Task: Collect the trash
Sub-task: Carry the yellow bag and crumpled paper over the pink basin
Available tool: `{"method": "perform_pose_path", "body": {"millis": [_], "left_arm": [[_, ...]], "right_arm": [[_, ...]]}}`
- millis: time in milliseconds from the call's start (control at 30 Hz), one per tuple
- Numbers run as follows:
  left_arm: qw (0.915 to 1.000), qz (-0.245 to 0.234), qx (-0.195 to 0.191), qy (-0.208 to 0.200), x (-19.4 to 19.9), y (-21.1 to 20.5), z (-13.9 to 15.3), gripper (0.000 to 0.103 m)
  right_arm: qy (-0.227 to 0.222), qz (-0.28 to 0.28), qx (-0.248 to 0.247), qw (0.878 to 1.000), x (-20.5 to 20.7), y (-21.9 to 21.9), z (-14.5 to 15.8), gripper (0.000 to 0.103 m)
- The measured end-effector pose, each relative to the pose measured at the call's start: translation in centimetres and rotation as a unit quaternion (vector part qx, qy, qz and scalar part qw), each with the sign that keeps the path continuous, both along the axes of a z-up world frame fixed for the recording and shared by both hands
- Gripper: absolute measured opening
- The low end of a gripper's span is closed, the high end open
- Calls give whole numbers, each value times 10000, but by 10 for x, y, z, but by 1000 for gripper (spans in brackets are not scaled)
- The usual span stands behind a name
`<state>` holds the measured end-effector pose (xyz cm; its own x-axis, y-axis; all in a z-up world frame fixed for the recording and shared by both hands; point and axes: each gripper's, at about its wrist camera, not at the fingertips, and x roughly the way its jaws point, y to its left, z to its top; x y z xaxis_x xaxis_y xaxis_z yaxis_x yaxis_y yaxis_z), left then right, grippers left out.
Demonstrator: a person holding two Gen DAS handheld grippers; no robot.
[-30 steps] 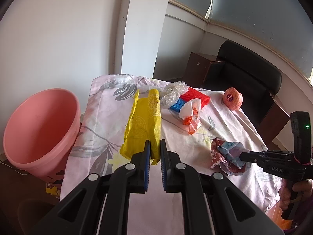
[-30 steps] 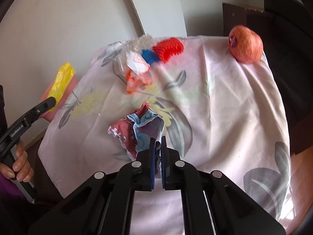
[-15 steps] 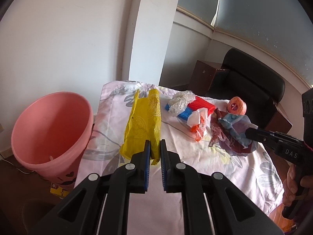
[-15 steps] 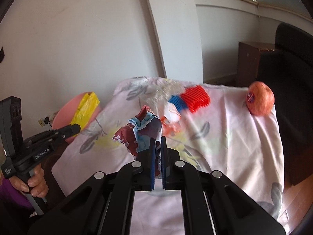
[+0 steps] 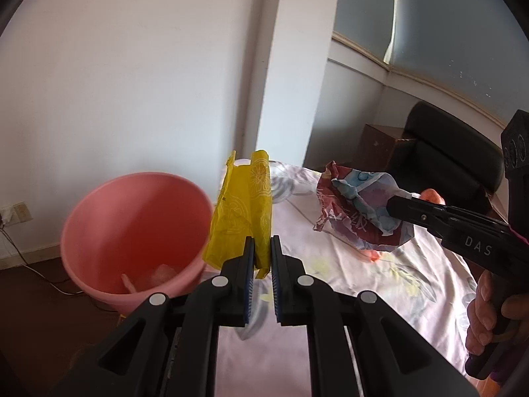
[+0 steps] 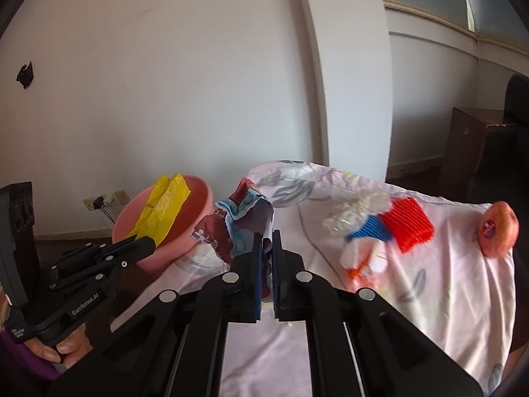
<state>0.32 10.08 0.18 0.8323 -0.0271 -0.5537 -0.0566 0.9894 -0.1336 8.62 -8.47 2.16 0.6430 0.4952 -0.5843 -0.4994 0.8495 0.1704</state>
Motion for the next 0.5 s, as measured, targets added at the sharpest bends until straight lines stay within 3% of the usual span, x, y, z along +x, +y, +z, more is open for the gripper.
{"method": "perform_pose_path", "body": {"millis": [500], "left_arm": [[9969, 781, -53, 10, -2, 71, -3, 9]], "right_arm": [[-13, 625, 56, 9980, 19, 95, -5, 5]]}}
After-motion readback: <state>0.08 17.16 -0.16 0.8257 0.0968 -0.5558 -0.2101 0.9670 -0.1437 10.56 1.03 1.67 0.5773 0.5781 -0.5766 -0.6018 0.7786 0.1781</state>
